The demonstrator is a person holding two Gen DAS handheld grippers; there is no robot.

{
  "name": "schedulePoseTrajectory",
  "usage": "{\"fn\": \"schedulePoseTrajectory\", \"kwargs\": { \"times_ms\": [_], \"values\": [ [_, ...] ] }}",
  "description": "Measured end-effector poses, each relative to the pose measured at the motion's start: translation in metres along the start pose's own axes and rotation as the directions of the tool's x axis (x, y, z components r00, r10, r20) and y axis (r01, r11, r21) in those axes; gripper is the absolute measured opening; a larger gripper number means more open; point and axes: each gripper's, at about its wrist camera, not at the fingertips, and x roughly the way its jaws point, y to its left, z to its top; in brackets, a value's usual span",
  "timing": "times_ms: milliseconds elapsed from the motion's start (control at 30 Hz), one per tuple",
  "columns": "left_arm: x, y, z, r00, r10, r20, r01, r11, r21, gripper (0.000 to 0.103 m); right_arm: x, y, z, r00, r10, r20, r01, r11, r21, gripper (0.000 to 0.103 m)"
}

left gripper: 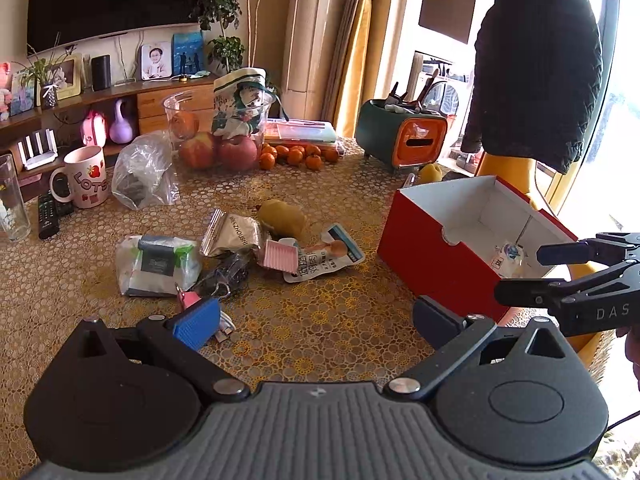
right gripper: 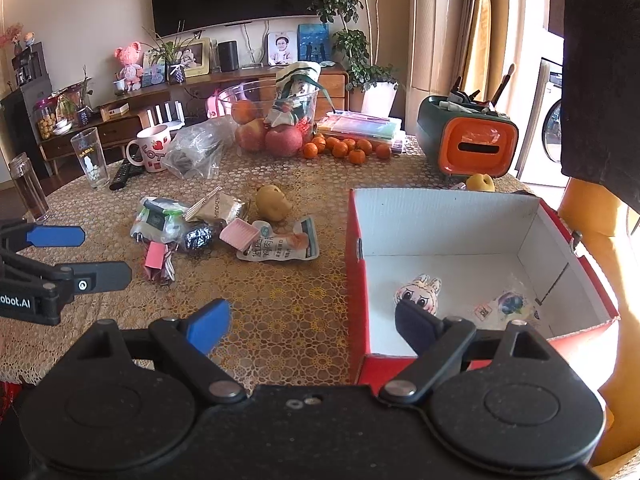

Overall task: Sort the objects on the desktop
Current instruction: 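Withdraw both tools from the red box back over the table, then grasp the pink binder clip with the left tool while the right tool reaches the pink square pad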

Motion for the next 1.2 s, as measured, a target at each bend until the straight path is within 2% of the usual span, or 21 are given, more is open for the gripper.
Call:
{"fn": "schedulePoseTrajectory", "kwargs": {
  "times_ms": [267,400,833,1200],
  "values": [
    [-0.002,0.029,-0.011,0.998,0.057,0.037,-0.057,0.998,-0.023,0.103,0.018,0.021,0.007,1.0,-0.002,0.006,0.002,1.0,-0.022,0.09],
    [0.002,0.046,-0.016,0.999,0.032,0.01,-0.031,0.997,-0.072,0.103,0.027,0.03,0.011,1.0,0.003,0.013,-0.002,0.999,-0.038,0.09],
    [0.033,0.08,-0.027,0.995,0.104,0.001,-0.104,0.99,-0.093,0.103,0.074,0.049,0.024,1.0,0.018,-0.014,-0.019,0.998,-0.065,0.089],
    [0.073,0.089,-0.036,0.988,0.157,-0.005,-0.157,0.987,-0.035,0.103,0.126,0.057,0.035,0.998,0.036,-0.055,-0.04,0.996,-0.085,0.088]
  ]
}}
